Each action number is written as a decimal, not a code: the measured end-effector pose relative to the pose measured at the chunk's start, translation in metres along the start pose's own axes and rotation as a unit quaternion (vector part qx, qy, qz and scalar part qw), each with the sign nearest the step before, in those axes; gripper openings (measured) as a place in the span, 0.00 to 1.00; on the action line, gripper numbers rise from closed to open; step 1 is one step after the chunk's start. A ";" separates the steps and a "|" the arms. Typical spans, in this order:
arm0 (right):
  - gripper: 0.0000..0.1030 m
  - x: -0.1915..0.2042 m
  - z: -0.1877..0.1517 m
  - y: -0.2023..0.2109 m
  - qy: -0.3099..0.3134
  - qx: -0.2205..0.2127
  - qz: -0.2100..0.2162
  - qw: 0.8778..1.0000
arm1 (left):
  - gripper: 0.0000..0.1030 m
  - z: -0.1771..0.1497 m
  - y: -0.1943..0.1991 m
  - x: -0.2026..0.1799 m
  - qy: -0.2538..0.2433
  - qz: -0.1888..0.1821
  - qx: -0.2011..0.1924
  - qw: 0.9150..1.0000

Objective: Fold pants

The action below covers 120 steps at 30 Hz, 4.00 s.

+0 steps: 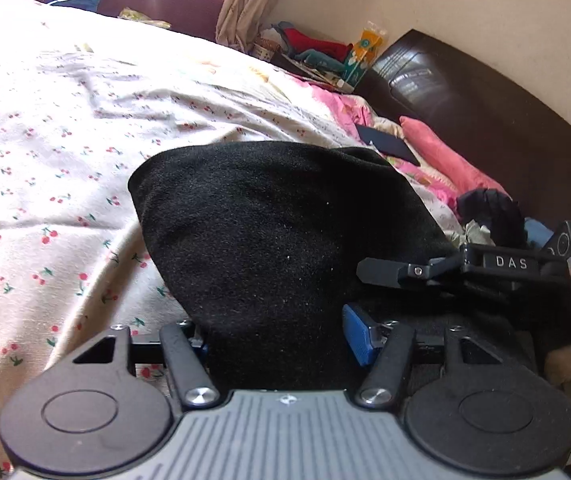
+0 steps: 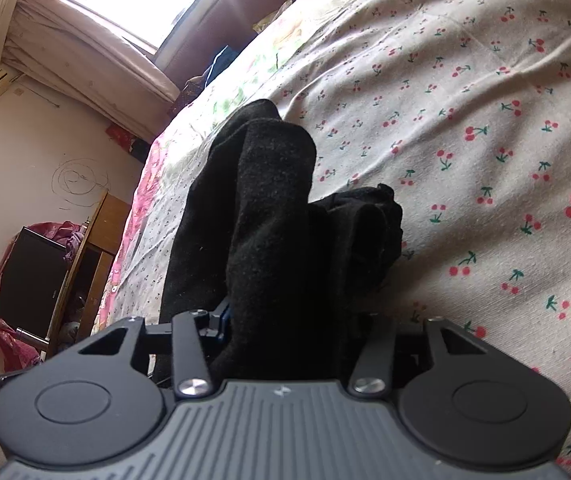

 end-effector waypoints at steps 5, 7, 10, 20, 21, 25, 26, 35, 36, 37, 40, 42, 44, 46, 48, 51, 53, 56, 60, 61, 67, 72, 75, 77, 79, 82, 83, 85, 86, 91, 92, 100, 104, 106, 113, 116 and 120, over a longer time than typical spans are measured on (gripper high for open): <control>0.43 0.059 -0.002 -0.015 0.045 0.017 0.034 0.998 | 0.70 0.008 0.060 0.022 0.009 0.020 -0.073 0.997; 0.43 0.081 0.001 -0.028 0.051 0.024 0.053 0.997 | 0.70 0.013 0.082 0.039 0.018 0.031 -0.094 0.995; 0.43 0.107 0.009 -0.060 0.060 0.036 0.070 0.995 | 0.70 0.021 0.104 0.064 0.016 0.074 -0.108 0.991; 0.43 0.150 -0.008 -0.190 0.050 0.142 0.108 0.983 | 0.70 -0.004 0.135 0.163 0.095 0.178 -0.080 0.976; 0.43 0.151 -0.012 -0.200 0.050 0.148 0.103 0.982 | 0.70 -0.008 0.130 0.169 0.096 0.185 -0.069 0.975; 0.50 0.142 -0.015 -0.215 0.052 0.154 0.071 0.984 | 0.76 -0.022 0.118 0.183 0.094 0.200 -0.051 0.974; 0.53 0.138 -0.013 -0.215 0.044 0.156 0.076 0.984 | 0.77 -0.021 0.118 0.183 0.099 0.195 -0.055 0.974; 0.44 0.142 0.002 -0.198 0.050 0.142 0.042 0.988 | 0.77 -0.014 0.122 0.175 0.070 0.210 -0.051 0.974; 0.43 0.137 0.000 -0.200 0.050 0.144 0.037 0.988 | 0.79 -0.014 0.116 0.175 0.061 0.222 -0.042 0.972; 0.43 0.134 -0.003 -0.201 0.047 0.145 0.034 0.988 | 0.84 -0.014 0.111 0.176 0.054 0.235 -0.033 0.970; 0.48 0.138 -0.006 -0.203 0.045 0.140 0.032 0.989 | 0.86 -0.017 0.114 0.181 0.068 0.234 -0.032 0.969; 0.49 0.141 -0.006 -0.197 0.043 0.127 0.028 0.991 | 0.86 -0.019 0.126 0.176 0.072 0.245 -0.039 0.966; 0.51 0.145 -0.007 -0.184 0.063 0.106 0.009 0.992 | 0.86 -0.021 0.134 0.165 0.057 0.274 -0.038 0.959; 0.51 0.155 -0.015 -0.162 0.098 0.067 -0.026 0.993 | 0.86 -0.020 0.137 0.157 0.042 0.299 -0.037 0.953; 0.51 0.174 -0.029 -0.139 0.154 0.016 -0.069 0.986 | 0.86 -0.021 0.141 0.144 0.030 0.302 -0.044 0.952; 0.51 0.195 -0.056 -0.119 0.226 -0.011 -0.074 0.971 | 0.86 -0.024 0.140 0.129 0.020 0.292 -0.051 0.955; 0.49 0.199 -0.072 -0.119 0.249 0.006 -0.059 0.967 | 0.86 -0.026 0.132 0.122 0.010 0.294 -0.036 0.955; 0.50 0.186 -0.077 -0.140 0.251 0.037 -0.107 0.961 | 0.87 -0.032 0.113 0.121 -0.011 0.322 -0.002 0.947; 0.58 0.148 -0.066 -0.147 0.151 0.071 -0.082 0.983 | 0.87 -0.036 0.109 0.115 -0.013 0.339 0.016 0.940; 0.58 0.148 -0.069 -0.141 0.151 0.061 -0.076 0.984 | 0.87 -0.037 0.113 0.109 -0.009 0.334 0.009 0.942; 0.57 0.151 -0.088 -0.094 0.184 -0.012 -0.073 0.980 | 0.87 -0.029 0.124 0.060 -0.031 0.315 -0.034 0.948; 0.55 0.137 -0.101 -0.065 0.195 -0.051 -0.101 0.974 | 0.87 -0.030 0.103 0.022 -0.025 0.276 -0.045 0.960; 0.55 0.123 -0.102 -0.049 0.173 -0.077 -0.106 0.976 | 0.87 -0.038 0.090 0.014 -0.004 0.264 -0.040 0.964; 0.55 0.115 -0.100 -0.042 0.161 -0.083 -0.109 0.977 | 0.87 -0.046 0.082 0.009 0.015 0.268 -0.036 0.963; 0.55 0.110 -0.098 -0.039 0.153 -0.088 -0.107 0.978 | 0.87 -0.054 0.078 0.001 0.013 0.286 -0.042 0.957; 0.55 0.108 -0.100 -0.038 0.152 -0.092 -0.101 0.979 | 0.87 -0.061 0.081 -0.009 0.000 0.324 -0.057 0.944; 0.55 0.108 -0.101 -0.040 0.153 -0.091 -0.097 0.979 | 0.87 -0.061 0.083 -0.009 0.003 0.330 -0.062 0.942; 0.55 0.108 -0.102 -0.043 0.159 -0.083 -0.093 0.979 | 0.89 -0.062 0.091 -0.008 0.015 0.332 -0.075 0.940; 0.55 0.109 -0.103 -0.046 0.163 -0.079 -0.094 0.979 | 0.90 -0.063 0.096 -0.006 0.024 0.333 -0.082 0.939; 0.55 0.116 -0.111 -0.052 0.185 -0.066 -0.083 0.977 | 0.92 -0.066 0.106 -0.002 0.045 0.346 -0.094 0.932; 0.55 0.118 -0.112 -0.052 0.191 -0.065 -0.082 0.976 | 0.92 -0.066 0.108 -0.003 0.044 0.349 -0.096 0.931; 0.55 0.125 -0.116 -0.046 0.202 -0.079 -0.073 0.973 | 1.00 -0.076 0.120 -0.009 0.030 0.365 -0.107 0.924; 0.55 0.129 -0.119 -0.048 0.207 -0.075 -0.068 0.973 | 1.00 -0.079 0.127 -0.007 0.041 0.365 -0.116 0.923; 0.55 0.131 -0.122 -0.051 0.215 -0.072 -0.071 0.971 | 1.00 -0.079 0.130 -0.004 0.048 0.360 -0.117 0.924; 0.56 0.136 -0.127 -0.056 0.229 -0.070 -0.080 0.967 | 1.00 -0.081 0.132 0.003 0.061 0.353 -0.113 0.927; 0.55 0.136 -0.128 -0.056 0.231 -0.070 -0.081 0.967 | 1.00 -0.081 0.132 0.004 0.064 0.351 -0.112 0.927; 0.56 0.137 -0.128 -0.058 0.232 -0.067 -0.080 0.967 | 1.00 -0.082 0.134 0.006 0.069 0.352 -0.109 0.927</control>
Point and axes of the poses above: each gripper's, at about its wrist camera, not at the fingertips, and y roughly against the way its jaws point, x to its left, z to its top, the point moved 2 cm from there along -y, roughly the way its jaws point, and after that the axes turned 13 degrees about x, right-handed, at the moved point
